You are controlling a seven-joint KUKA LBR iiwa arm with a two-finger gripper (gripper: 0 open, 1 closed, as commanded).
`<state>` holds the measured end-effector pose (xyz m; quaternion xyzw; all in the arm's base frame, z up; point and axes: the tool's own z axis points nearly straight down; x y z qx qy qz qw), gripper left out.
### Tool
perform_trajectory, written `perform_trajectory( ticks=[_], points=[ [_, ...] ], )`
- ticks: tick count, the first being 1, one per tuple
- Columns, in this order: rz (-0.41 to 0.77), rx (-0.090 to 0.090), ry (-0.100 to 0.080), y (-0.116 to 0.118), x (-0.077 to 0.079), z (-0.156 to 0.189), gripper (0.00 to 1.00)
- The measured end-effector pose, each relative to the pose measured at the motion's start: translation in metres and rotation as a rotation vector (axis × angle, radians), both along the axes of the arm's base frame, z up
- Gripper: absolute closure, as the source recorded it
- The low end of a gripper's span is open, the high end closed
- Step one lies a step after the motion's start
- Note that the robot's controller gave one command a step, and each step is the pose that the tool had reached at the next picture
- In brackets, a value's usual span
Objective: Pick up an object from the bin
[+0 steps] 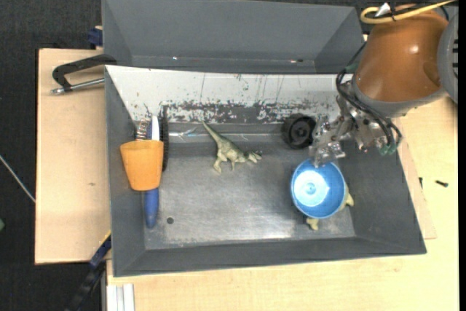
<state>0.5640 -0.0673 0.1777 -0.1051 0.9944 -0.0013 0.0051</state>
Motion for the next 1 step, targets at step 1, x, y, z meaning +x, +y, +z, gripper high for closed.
perform_trajectory(
  ticks=[1],
  points=[
    [0.031, 0.000, -0.006, 0.0021, -0.0063, 0.0848, 1.00]
  ],
)
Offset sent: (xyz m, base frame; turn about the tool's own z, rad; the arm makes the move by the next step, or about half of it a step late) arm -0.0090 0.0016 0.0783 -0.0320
